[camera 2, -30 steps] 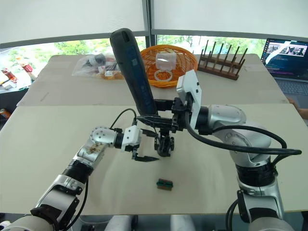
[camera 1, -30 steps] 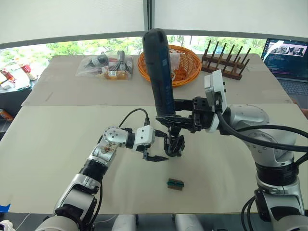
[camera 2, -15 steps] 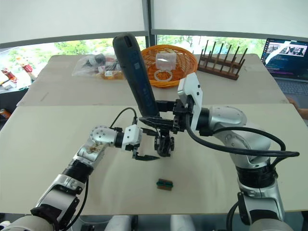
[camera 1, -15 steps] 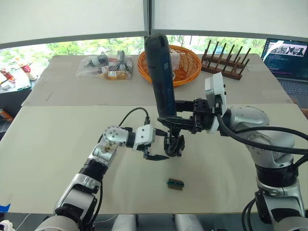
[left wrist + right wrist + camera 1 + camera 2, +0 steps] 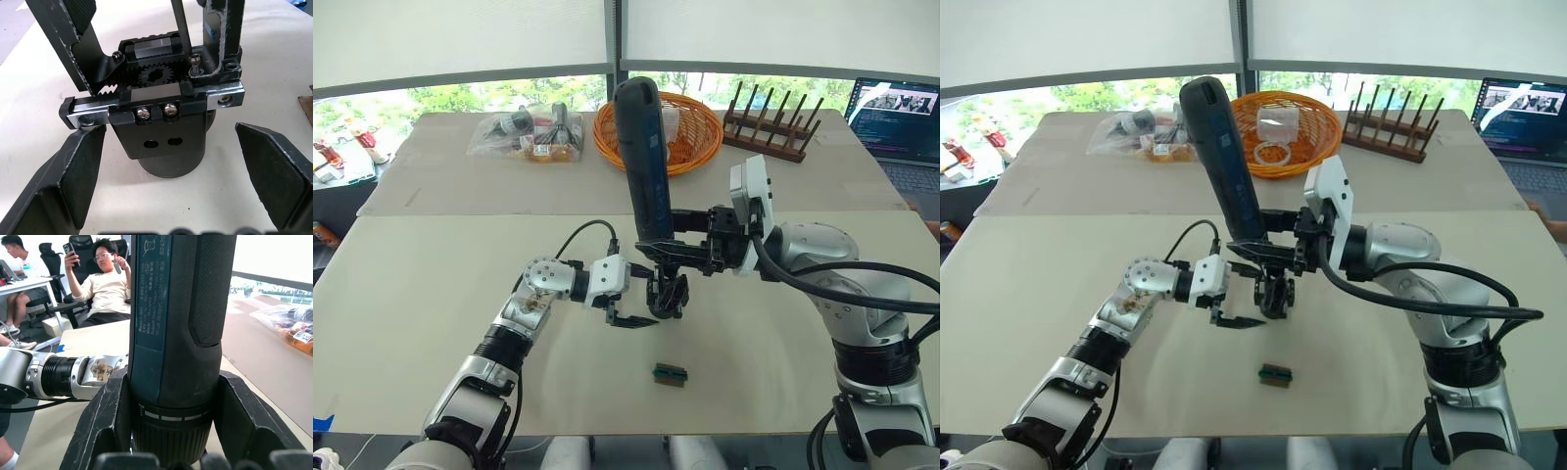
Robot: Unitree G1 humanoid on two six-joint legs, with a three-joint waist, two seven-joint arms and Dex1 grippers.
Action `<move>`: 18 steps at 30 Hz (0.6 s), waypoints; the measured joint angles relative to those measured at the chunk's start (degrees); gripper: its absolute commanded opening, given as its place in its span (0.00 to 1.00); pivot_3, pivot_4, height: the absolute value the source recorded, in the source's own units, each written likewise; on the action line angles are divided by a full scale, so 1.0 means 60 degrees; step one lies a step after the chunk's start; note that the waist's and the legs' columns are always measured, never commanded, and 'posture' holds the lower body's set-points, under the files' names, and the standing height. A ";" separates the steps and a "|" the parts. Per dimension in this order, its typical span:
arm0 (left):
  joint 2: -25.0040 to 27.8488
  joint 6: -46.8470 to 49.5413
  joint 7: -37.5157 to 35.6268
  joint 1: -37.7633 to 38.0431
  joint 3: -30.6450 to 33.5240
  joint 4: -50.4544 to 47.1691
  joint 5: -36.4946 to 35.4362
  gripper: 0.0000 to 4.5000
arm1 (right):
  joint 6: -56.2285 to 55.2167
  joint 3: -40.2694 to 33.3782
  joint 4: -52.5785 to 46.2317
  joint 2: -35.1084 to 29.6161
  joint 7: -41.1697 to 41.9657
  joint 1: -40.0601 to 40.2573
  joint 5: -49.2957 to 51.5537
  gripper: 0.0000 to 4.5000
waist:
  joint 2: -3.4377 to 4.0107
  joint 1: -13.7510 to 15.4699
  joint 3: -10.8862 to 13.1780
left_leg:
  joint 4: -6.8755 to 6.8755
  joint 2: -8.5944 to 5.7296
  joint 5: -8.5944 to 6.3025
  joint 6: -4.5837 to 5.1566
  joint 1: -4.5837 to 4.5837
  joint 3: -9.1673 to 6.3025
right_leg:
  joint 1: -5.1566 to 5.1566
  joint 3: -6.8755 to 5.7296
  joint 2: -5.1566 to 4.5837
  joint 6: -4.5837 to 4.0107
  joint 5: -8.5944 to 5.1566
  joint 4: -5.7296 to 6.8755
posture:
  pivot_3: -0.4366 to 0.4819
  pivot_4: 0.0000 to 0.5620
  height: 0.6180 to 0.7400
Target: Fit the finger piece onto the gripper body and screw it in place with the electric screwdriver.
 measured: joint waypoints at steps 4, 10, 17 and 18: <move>0.0000 0.0011 0.0000 -0.0001 -0.0001 0.0000 0.0000 1.00 | 0.0000 -0.0001 -0.0003 0.0025 -0.0094 -0.0002 0.0001 0.43 | 0.0000 -0.0002 0.0000 | 0.0000 0.0000 0.0000 0.0000 0.0000 0.0000 | 0.0000 0.0000 0.0000 0.0000 0.0000 0.0000 | 0.48 0.27 1.00; 0.0000 0.0017 0.0003 -0.0006 -0.0001 0.0000 0.0001 1.00 | 0.0000 0.0000 -0.0003 0.0089 -0.0180 -0.0003 0.0001 0.43 | 0.0000 0.0000 0.0000 | 0.0000 0.0000 0.0000 0.0000 0.0000 0.0000 | 0.0000 0.0000 0.0000 0.0000 0.0000 0.0000 | 0.48 0.27 1.00; 0.0000 0.0020 0.0016 -0.0007 -0.0001 0.0000 0.0004 1.00 | 0.0009 0.0000 -0.0008 0.0087 -0.0200 -0.0001 0.0010 0.43 | 0.0000 -0.0001 0.0000 | 0.0000 0.0000 0.0000 0.0000 0.0000 0.0000 | 0.0000 0.0000 0.0000 0.0000 0.0000 0.0000 | 0.48 0.27 1.00; 0.0001 0.0020 0.0016 -0.0007 -0.0001 0.0000 0.0004 1.00 | 0.0010 0.0000 -0.0023 0.0087 -0.0198 -0.0001 0.0014 0.43 | 0.0000 -0.0001 0.0000 | 0.0000 0.0000 0.0000 0.0000 0.0000 0.0000 | 0.0000 0.0000 0.0000 0.0000 0.0000 0.0000 | 0.48 0.27 1.00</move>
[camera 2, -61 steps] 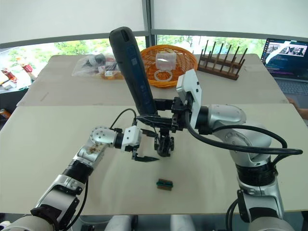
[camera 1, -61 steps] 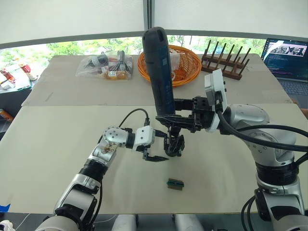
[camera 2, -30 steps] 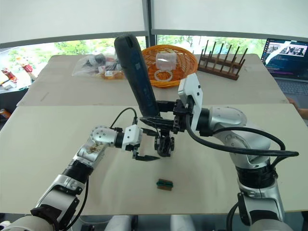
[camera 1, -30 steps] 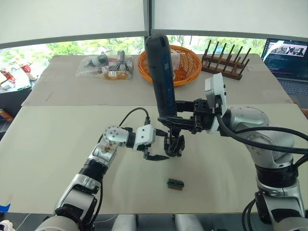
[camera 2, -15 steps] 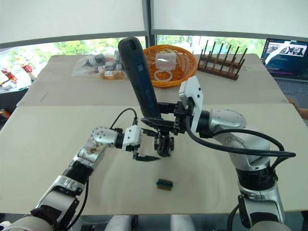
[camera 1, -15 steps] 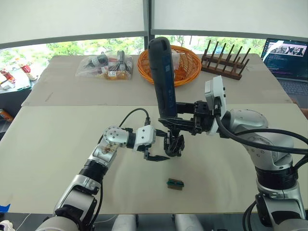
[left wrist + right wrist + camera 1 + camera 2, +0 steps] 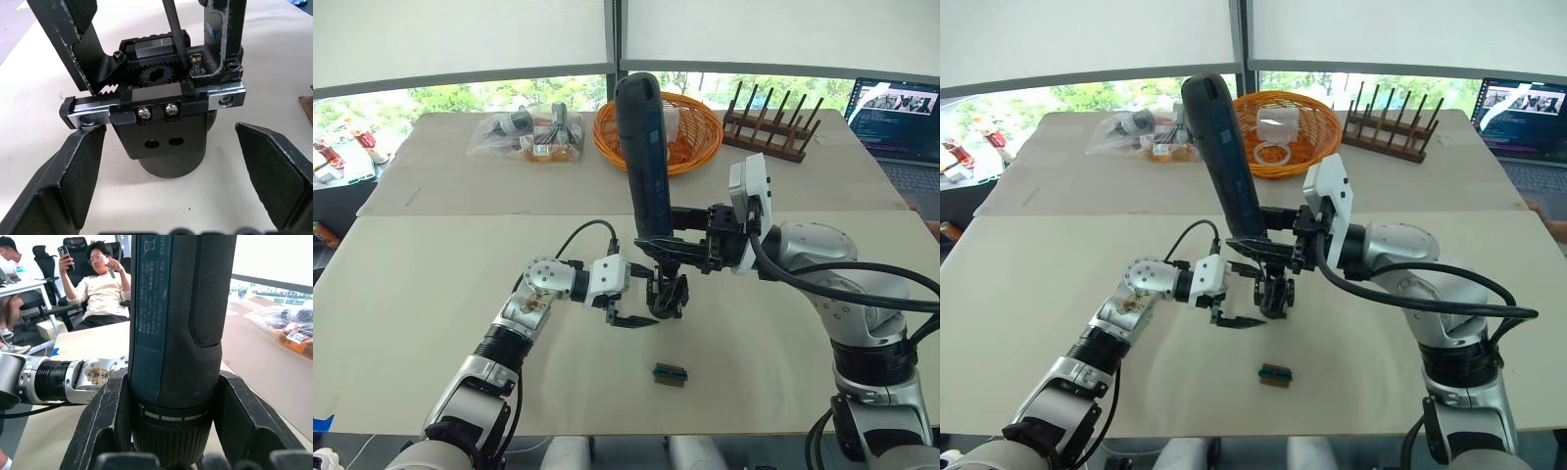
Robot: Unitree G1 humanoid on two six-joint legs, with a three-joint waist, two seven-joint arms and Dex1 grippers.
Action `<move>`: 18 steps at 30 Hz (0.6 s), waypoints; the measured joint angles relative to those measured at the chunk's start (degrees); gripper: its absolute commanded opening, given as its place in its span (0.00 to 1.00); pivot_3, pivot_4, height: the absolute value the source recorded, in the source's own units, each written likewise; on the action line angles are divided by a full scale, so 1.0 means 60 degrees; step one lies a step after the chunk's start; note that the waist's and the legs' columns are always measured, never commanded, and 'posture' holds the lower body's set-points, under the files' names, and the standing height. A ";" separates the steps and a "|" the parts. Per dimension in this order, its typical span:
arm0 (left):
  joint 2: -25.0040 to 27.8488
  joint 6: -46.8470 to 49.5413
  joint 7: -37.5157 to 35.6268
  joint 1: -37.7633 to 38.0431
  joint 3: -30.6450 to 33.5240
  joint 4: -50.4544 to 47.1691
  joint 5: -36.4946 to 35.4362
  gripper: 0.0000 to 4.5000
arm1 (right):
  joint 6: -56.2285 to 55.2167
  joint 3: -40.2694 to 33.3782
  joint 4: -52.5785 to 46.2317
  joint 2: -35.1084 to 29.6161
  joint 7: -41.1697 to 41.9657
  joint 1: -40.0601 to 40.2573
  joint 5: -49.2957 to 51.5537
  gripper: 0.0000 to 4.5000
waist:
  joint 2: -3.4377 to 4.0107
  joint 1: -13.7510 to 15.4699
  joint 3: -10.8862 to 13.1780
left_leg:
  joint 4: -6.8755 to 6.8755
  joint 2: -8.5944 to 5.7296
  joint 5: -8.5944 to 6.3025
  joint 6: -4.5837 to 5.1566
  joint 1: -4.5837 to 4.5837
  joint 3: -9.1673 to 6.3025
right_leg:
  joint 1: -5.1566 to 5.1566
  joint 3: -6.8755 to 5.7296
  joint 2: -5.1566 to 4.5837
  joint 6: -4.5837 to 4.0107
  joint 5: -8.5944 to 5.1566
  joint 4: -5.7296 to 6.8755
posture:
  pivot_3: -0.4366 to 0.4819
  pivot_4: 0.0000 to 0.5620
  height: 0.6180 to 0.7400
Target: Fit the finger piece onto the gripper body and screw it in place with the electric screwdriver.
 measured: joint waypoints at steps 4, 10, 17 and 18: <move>0.0006 0.0000 -0.0004 -0.0022 0.0000 0.0002 0.0003 1.00 | 0.0005 0.0000 -0.0048 -0.0007 0.0001 0.0000 0.0102 0.43 | 0.0000 0.0000 0.0000 | 0.0000 0.0000 0.0000 0.0000 0.0000 0.0000 | 0.0000 0.0000 0.0000 0.0000 0.0000 0.0000 | 0.48 0.27 1.00; 0.0005 -0.0002 -0.0003 -0.0061 0.0000 0.0018 0.0009 1.00 | 0.0017 0.0000 -0.0092 -0.0069 -0.0033 0.0000 0.0219 0.43 | 0.0000 0.0002 0.0000 | 0.0000 0.0000 0.0000 0.0000 0.0000 0.0000 | 0.0000 0.0000 0.0000 0.0000 0.0000 -0.0001 | 0.48 0.27 1.00; -0.0026 -0.0003 0.0002 -0.0061 -0.0005 0.0019 0.0014 1.00 | 0.0023 0.0000 -0.0376 -0.0101 -0.0056 0.0092 0.0348 0.43 | 0.0000 0.0010 0.0000 | 0.0000 0.0000 0.0000 0.0000 -0.0001 0.0000 | 0.0001 0.0000 0.0000 0.0000 0.0000 -0.0001 | 0.48 0.27 1.00; -0.0032 -0.0003 0.0005 -0.0061 -0.0005 0.0019 0.0015 1.00 | 0.0023 0.0000 -0.0386 -0.0102 -0.0057 0.0130 0.0347 0.43 | 0.0000 0.0011 0.0000 | 0.0000 -0.0001 0.0000 0.0000 -0.0001 0.0000 | 0.0001 0.0000 0.0000 0.0000 0.0000 -0.0001 | 0.48 0.27 1.00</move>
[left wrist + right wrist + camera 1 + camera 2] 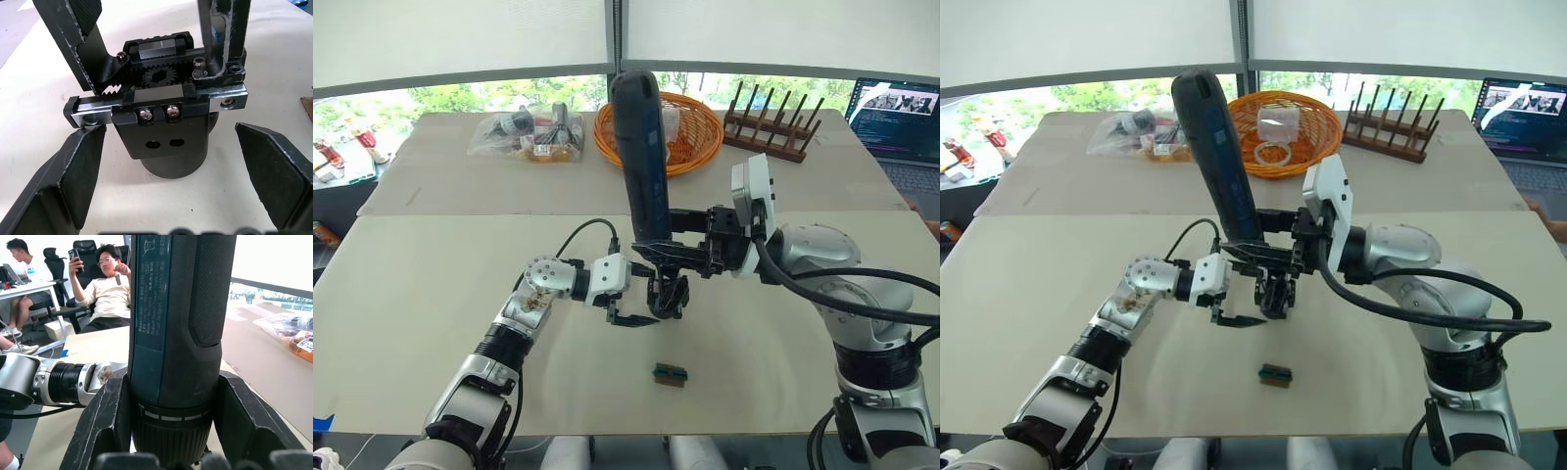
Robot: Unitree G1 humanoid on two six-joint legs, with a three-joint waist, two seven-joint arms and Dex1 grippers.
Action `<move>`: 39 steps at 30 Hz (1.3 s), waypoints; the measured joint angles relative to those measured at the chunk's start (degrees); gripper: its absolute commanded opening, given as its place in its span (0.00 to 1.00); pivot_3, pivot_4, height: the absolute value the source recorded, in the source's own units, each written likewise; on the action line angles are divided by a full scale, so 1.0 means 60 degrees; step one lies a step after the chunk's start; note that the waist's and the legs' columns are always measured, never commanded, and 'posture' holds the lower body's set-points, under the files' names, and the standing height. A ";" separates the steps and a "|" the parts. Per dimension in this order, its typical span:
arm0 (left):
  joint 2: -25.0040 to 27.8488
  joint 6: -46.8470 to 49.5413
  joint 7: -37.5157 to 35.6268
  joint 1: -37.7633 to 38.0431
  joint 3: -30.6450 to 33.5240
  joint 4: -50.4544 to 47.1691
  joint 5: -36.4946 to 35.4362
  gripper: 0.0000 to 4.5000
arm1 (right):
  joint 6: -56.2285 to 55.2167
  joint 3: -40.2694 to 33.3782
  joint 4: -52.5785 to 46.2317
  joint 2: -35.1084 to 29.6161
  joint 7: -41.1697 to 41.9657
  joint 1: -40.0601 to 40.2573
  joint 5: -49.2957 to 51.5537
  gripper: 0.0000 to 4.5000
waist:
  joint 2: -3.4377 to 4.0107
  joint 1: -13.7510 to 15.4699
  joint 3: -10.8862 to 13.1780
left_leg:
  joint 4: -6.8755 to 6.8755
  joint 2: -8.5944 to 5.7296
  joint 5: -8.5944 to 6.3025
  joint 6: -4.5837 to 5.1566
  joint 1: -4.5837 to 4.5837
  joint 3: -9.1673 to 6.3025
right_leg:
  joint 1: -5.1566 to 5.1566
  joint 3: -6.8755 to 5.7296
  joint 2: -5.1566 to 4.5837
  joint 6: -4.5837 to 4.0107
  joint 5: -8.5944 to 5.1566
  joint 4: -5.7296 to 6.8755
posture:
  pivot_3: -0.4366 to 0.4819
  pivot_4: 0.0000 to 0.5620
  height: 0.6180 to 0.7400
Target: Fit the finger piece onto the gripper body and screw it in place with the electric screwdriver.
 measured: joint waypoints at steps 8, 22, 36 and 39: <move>-0.0074 0.0000 0.0093 0.0001 -0.0052 0.0000 0.0021 1.00 | -0.0016 0.0000 0.0000 0.0007 -0.0140 0.0127 -0.0018 0.43 | 0.0000 -0.0007 0.0000 | 0.0000 0.0000 0.0000 0.0000 0.0001 0.0000 | 0.0000 0.0000 0.0000 0.0000 0.0000 0.0000 | 0.48 0.27 1.00; -0.0070 -0.0004 0.0110 0.0000 -0.0057 0.0000 0.0084 1.00 | -0.0015 -0.0008 0.0000 -0.0206 0.0034 -0.0151 0.0013 0.43 | 0.0000 -0.0003 0.0000 | 0.0000 0.0000 0.0000 0.0000 0.0000 0.0000 | 0.0001 0.0000 0.0000 0.0000 0.0000 0.0000 | 0.48 0.27 1.00; -0.0136 -0.0003 0.0186 0.0000 -0.0059 0.0073 0.0111 1.00 | 0.0380 -0.0033 0.0000 -0.0180 -0.0379 -0.0687 0.0387 0.43 | 0.0000 -0.0006 0.0000 | 0.0000 0.0000 0.0000 0.0000 0.0001 0.0000 | 0.0000 0.0000 0.0000 0.0000 0.0000 0.0000 | 0.48 0.27 1.00; -0.0186 -0.0003 0.0196 -0.0001 -0.0067 0.0107 0.0126 1.00 | 0.0379 -0.0033 -0.0001 -0.0180 -0.0407 -0.0659 0.0385 0.43 | 0.0000 -0.0007 0.0000 | 0.0000 0.0000 0.0000 0.0000 0.0000 0.0000 | 0.0000 0.0000 0.0000 0.0000 0.0000 0.0000 | 0.48 0.27 1.00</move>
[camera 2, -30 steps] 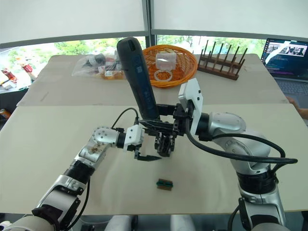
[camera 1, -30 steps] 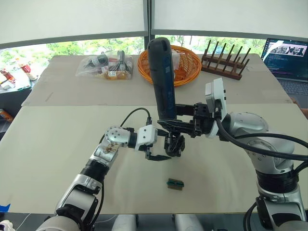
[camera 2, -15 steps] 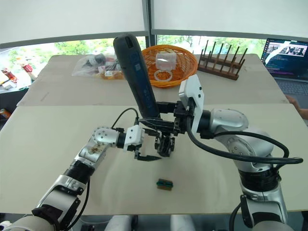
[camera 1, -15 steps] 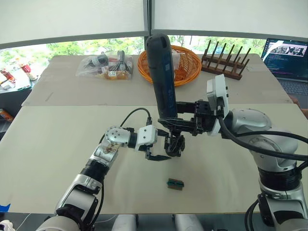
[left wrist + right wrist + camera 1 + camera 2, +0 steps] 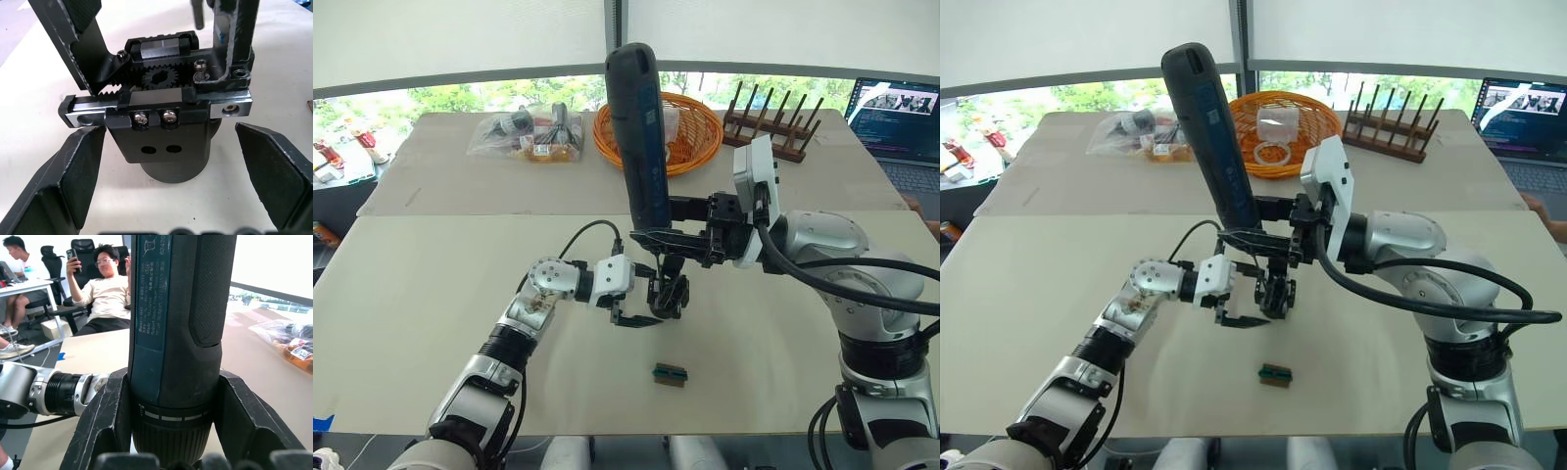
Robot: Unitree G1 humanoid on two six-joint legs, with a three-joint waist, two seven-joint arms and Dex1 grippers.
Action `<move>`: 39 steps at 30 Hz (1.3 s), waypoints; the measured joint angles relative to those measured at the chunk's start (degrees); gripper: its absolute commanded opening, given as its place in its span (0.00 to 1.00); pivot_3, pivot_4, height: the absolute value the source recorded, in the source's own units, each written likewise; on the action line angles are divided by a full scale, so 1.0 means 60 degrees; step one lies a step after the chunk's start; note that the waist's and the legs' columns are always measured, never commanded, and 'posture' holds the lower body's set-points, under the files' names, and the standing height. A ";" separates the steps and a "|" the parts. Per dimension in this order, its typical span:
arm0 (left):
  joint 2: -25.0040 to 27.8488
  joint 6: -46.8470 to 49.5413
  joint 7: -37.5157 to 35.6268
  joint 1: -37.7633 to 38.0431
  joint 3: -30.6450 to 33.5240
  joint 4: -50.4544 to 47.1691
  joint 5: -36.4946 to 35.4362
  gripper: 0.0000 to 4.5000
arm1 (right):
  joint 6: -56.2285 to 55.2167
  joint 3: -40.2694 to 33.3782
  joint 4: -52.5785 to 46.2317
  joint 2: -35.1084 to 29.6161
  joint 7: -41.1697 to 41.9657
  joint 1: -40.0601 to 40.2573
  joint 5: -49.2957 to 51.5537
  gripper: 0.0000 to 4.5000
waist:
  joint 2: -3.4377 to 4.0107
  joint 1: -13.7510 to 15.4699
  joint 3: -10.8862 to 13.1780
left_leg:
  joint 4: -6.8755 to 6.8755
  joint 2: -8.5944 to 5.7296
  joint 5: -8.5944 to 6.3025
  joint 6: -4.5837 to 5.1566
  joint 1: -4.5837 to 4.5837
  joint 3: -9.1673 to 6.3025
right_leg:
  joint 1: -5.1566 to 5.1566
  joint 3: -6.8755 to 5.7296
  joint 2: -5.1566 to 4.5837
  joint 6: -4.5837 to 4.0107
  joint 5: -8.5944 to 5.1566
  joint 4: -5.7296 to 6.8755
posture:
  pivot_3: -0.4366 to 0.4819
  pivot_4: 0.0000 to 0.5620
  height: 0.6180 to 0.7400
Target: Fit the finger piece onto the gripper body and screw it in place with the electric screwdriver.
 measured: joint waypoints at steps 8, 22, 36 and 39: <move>-0.0006 0.0002 0.0003 0.0000 -0.0003 0.0000 0.0003 1.00 | -0.0147 0.0001 0.0001 0.0062 0.0085 0.0537 -0.0214 0.43 | 0.0000 0.0002 0.0000 | 0.0000 -0.0001 0.0000 0.0000 0.0000 0.0000 | 0.0000 0.0000 0.0000 0.0000 0.0000 0.0000 | 0.48 0.27 1.00; 0.0006 0.0004 -0.0006 -0.0001 -0.0003 0.0000 0.0002 1.00 | -0.0455 0.0006 0.0007 0.0125 0.0293 0.0803 -0.0543 0.43 | 0.0000 -0.0001 0.0000 | 0.0000 -0.0001 0.0000 0.0000 0.0001 0.0000 | 0.0000 0.0001 0.0000 0.0000 0.0000 0.0001 | 0.48 0.27 1.00; -0.0501 -0.0038 0.0281 -0.0150 -0.0189 0.0607 0.0204 0.61 | -0.0404 0.0005 -0.0024 0.0122 0.0219 0.0490 -0.0397 0.43 | 0.0000 0.0007 0.0000 | 0.0000 -0.0002 0.0000 0.0000 0.0000 0.0000 | 0.0002 0.0000 0.0000 0.0000 0.0000 -0.0001 | 0.48 0.27 1.00; -0.0575 -0.0137 0.0281 -0.0172 -0.0199 0.0645 0.0212 0.58 | -0.0393 0.0004 -0.0036 0.0081 0.0188 0.0470 -0.0372 0.43 | 0.0000 0.0019 0.0000 | 0.0000 -0.0003 0.0000 0.0000 0.0001 0.0000 | 0.0006 0.0000 -0.0002 0.0001 0.0000 -0.0002 | 0.48 0.27 1.00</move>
